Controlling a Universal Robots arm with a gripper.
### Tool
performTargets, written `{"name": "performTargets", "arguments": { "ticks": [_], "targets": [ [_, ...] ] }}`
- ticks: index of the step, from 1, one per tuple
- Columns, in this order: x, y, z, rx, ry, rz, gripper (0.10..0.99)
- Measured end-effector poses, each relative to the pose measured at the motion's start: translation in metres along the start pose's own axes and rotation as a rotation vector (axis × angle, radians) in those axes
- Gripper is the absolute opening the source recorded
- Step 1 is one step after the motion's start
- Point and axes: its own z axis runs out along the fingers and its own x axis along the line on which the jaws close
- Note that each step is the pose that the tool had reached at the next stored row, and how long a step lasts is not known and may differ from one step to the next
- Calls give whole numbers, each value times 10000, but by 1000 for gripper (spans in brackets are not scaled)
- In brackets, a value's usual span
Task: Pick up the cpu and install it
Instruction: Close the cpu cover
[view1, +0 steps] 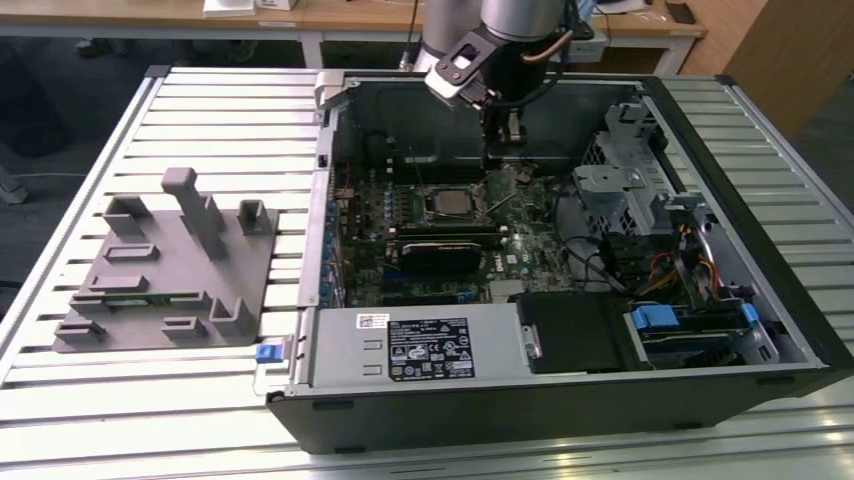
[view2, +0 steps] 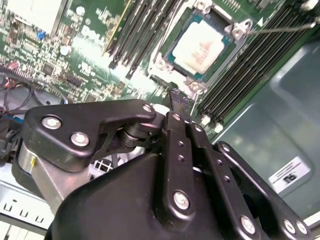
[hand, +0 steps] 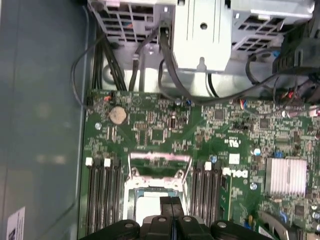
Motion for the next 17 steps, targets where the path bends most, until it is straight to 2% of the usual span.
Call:
{"name": "performTargets", "arguments": {
  "ticks": [9, 15, 17],
  "targets": [
    [-7, 226, 14, 11, 2, 0, 106],
    [-7, 302, 53, 13, 2, 0, 106],
    [-6, 366, 70, 17, 3, 1, 106]
  ]
}}
